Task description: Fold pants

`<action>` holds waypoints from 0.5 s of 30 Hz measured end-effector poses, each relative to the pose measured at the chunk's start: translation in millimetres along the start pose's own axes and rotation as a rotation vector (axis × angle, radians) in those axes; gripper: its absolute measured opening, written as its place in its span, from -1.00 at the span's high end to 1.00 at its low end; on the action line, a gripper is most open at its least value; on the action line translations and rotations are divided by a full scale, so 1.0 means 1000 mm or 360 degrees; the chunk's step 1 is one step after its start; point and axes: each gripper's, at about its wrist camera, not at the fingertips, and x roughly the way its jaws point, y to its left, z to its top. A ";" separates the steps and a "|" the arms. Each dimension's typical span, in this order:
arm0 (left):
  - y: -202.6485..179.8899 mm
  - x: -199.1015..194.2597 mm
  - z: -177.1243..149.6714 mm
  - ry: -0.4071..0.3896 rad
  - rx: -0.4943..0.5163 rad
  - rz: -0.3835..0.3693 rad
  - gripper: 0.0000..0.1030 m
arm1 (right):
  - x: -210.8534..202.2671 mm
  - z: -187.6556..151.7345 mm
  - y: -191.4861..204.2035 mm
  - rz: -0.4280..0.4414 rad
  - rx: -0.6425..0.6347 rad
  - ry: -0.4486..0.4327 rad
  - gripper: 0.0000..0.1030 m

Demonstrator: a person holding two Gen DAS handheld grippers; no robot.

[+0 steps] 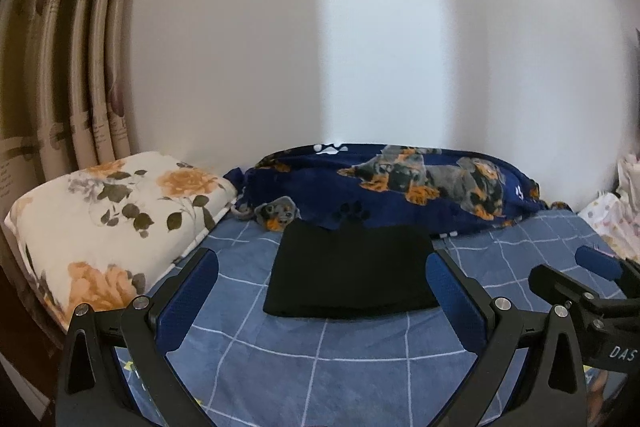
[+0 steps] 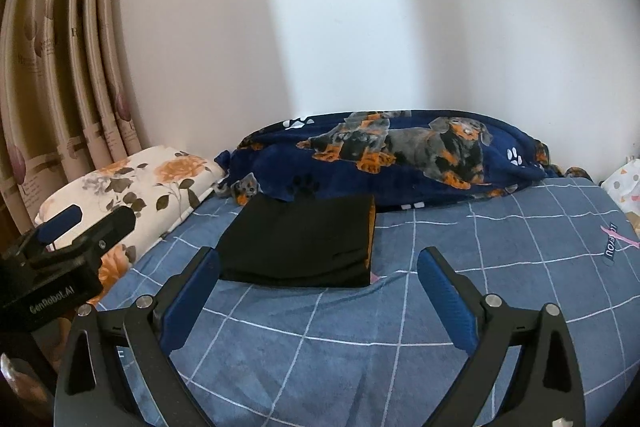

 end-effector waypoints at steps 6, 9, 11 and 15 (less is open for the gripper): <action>-0.008 0.000 -0.005 0.0028 0.0025 -0.0028 -1.00 | -0.001 -0.001 0.000 -0.0007 -0.0005 0.0009 -0.92; -0.010 0.002 -0.007 0.0042 0.0033 -0.0040 -1.00 | -0.001 -0.002 -0.001 -0.0014 -0.0004 0.0011 -0.93; -0.011 0.001 -0.007 0.0045 0.0037 -0.0043 -1.00 | -0.001 -0.002 -0.003 -0.0019 0.0000 0.0013 -0.93; -0.012 0.001 -0.008 0.0046 0.0037 -0.0043 -1.00 | 0.000 -0.003 -0.005 -0.0024 0.0011 0.0023 -0.94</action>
